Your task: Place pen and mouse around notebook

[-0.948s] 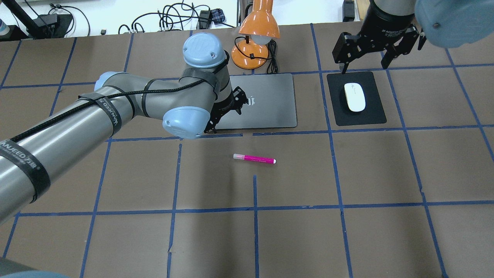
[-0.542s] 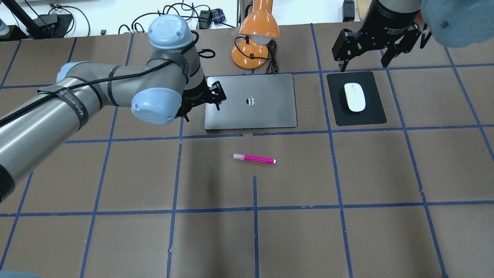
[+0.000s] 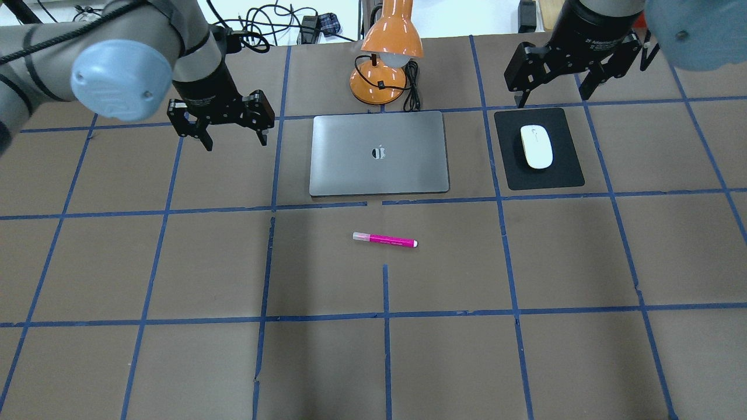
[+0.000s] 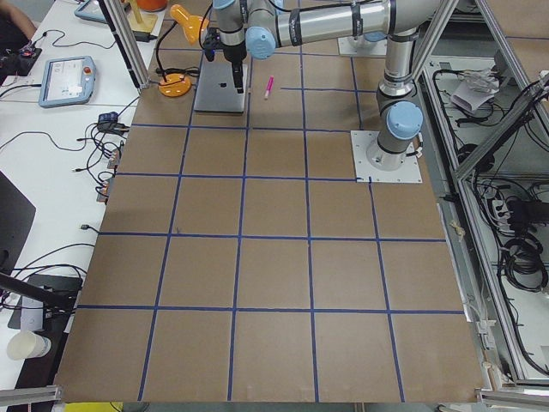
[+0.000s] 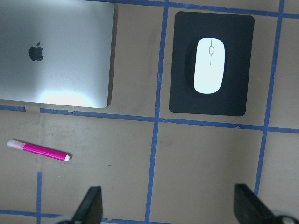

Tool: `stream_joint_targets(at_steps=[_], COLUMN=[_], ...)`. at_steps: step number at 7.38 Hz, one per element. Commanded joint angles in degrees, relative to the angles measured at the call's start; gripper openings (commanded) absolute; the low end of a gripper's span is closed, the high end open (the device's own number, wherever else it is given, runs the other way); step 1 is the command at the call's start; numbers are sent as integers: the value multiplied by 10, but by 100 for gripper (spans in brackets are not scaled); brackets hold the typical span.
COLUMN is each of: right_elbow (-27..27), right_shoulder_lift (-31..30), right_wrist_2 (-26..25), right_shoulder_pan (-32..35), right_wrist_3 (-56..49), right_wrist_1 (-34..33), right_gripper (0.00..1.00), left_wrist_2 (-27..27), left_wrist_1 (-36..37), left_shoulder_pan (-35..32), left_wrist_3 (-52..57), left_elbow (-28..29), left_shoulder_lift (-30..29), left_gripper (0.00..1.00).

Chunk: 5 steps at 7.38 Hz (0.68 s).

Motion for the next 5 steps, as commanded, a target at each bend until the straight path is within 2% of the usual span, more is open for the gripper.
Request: stream_joint_targets(at_steps=[1,3,5], right_elbow=[-1,1,4], right_shoulder_lift=[-6,-5,-5], right_wrist_2=[0,3,7], right_shoulder_pan=[0,0,0], right_wrist_3=[-26,-22,-18], right_wrist_1=[0,-2,4], right_gripper=[100,100,100], left_wrist_2=[6,6,5], left_wrist_1=[-92,-110,-64], left_shoulder_pan=[14,15,41], left_wrist_3=[37,72,119], left_elbow=[6,-14,-24], left_shoulder_lift=[51,92,97], left_gripper=[100,100,100])
